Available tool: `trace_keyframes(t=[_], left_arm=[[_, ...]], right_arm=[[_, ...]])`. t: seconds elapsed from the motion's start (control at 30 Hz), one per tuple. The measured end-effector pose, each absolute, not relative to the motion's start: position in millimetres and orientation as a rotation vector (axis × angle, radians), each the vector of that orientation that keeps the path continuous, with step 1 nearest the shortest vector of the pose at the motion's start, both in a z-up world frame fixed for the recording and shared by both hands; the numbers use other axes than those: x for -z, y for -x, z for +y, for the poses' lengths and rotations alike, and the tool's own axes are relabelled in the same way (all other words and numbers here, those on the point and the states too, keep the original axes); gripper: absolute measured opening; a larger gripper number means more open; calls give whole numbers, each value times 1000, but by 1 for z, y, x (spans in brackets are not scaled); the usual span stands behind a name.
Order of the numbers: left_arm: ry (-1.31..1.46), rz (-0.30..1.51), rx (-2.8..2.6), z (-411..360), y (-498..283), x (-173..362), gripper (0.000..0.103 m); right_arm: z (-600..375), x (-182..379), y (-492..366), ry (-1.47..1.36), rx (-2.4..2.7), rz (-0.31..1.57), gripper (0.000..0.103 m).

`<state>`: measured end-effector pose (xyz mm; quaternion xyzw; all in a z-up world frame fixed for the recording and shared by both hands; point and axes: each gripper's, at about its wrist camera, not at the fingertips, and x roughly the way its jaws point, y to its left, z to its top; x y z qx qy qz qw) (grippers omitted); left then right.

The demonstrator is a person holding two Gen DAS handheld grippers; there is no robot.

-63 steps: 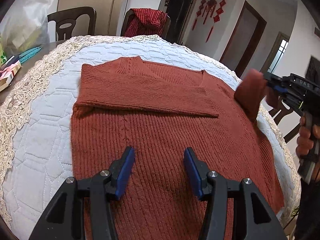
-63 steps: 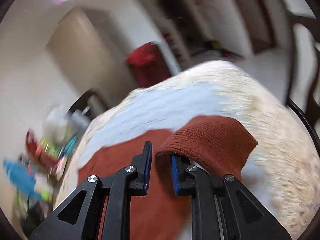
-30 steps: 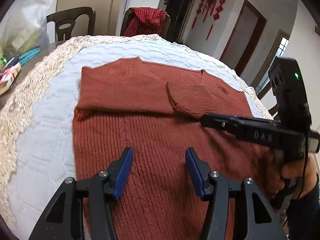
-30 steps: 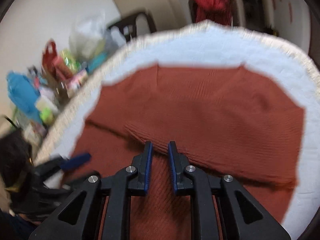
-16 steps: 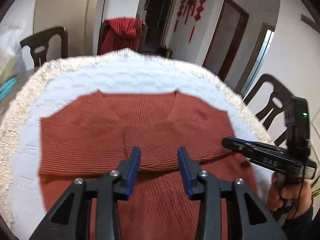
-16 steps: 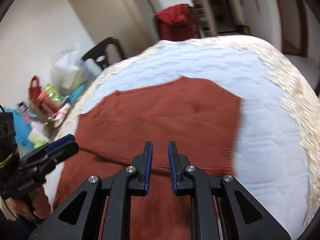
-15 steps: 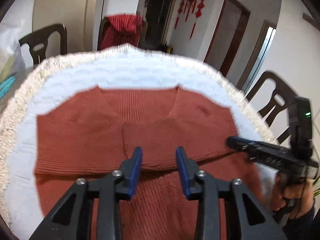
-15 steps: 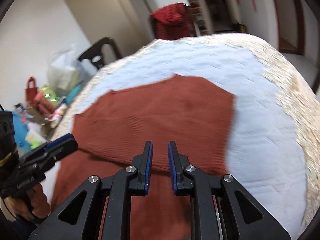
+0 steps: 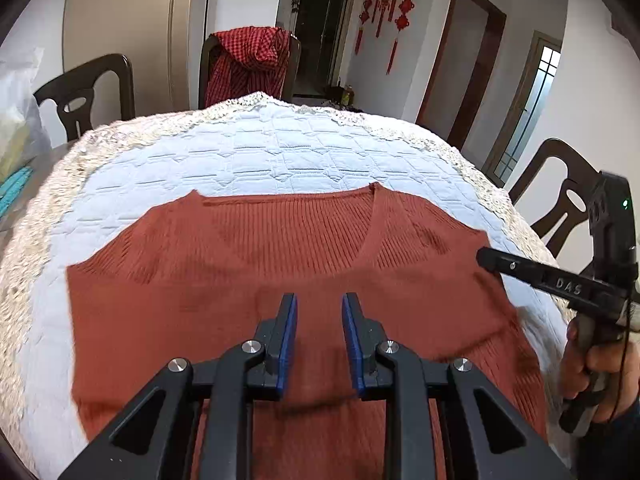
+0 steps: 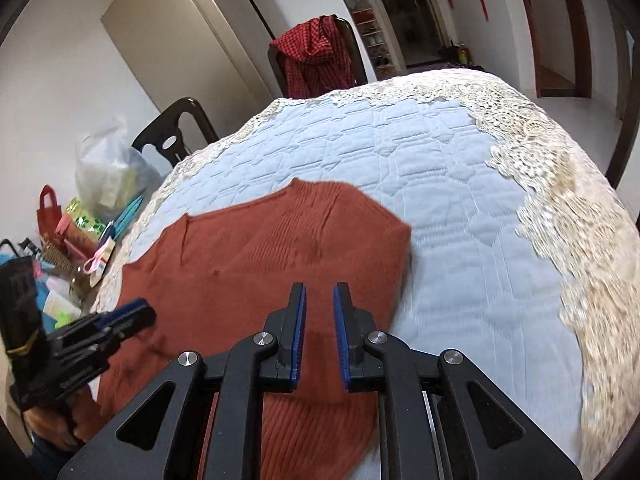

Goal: Fold small clothes

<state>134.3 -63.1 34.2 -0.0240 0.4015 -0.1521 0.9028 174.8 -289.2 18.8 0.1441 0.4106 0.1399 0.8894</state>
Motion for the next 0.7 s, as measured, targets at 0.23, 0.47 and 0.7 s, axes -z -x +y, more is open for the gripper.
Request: trace_keyframes(t=[0.23, 0.47, 0.7], left_arm=[[55, 851, 296, -58, -148, -10, 27], [41, 847, 290, -59, -147, -11, 27], [-10, 833, 244, -63, -134, -25, 27]], right_arm=[[-319, 2, -182, -410, -259, 855, 7], [-317, 0, -182, -399, -261, 860, 8], [-296, -22, -161, -262, -254, 839, 10]])
